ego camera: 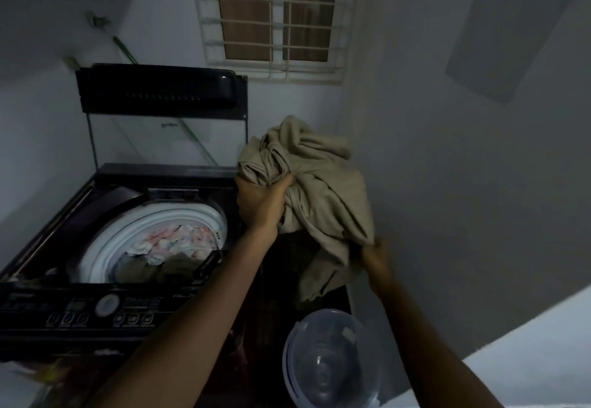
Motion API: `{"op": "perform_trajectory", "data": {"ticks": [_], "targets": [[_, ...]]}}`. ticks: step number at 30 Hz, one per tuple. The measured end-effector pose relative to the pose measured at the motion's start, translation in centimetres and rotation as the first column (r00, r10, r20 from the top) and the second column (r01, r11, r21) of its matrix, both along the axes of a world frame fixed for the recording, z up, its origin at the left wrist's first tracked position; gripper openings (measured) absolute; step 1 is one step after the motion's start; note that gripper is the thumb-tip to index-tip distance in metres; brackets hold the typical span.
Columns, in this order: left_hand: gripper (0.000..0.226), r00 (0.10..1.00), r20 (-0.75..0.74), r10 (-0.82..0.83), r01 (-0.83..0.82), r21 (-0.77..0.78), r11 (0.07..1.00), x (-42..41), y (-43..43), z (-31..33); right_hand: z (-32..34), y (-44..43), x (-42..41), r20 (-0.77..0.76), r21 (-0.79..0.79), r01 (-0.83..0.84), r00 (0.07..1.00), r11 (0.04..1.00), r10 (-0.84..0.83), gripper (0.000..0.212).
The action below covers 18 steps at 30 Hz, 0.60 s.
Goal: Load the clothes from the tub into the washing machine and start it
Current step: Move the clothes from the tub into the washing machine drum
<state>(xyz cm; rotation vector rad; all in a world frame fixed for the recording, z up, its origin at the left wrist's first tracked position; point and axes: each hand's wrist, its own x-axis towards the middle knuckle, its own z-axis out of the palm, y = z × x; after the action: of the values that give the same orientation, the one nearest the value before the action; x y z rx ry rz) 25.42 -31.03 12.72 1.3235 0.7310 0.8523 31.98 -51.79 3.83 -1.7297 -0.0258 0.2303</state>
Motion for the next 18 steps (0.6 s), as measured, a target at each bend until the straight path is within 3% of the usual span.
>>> {"op": "perform_trajectory", "data": {"ticks": [4,6,9,12,18], "targets": [[0.094,0.987,-0.143,0.076,-0.031,0.289,0.957,-1.7,3.3,1.2,7.0,2.6,0.2,0.094,0.223,0.108,0.987,0.969,-0.131,0.021],[0.100,0.977,-0.193,0.092,-0.002,0.425,0.905,-1.9,4.1,1.8,10.6,5.2,-0.2,0.193,0.230,0.038,0.978,0.972,-0.084,0.023],[0.099,0.977,-0.187,0.105,0.018,0.561,0.828,-1.9,5.1,2.6,13.8,10.2,-1.5,0.387,0.171,-0.147,0.919,0.974,0.070,0.028],[0.091,0.977,-0.161,0.143,-0.006,0.643,0.766,-2.1,6.8,3.2,14.8,13.8,-2.3,0.561,0.031,-0.219,0.811,0.975,0.164,0.027],[0.084,0.958,-0.169,0.232,-0.044,0.713,0.700,-3.6,10.9,3.1,12.9,18.8,-2.0,0.604,-0.092,-0.270,0.750,0.958,0.269,0.028]]}}
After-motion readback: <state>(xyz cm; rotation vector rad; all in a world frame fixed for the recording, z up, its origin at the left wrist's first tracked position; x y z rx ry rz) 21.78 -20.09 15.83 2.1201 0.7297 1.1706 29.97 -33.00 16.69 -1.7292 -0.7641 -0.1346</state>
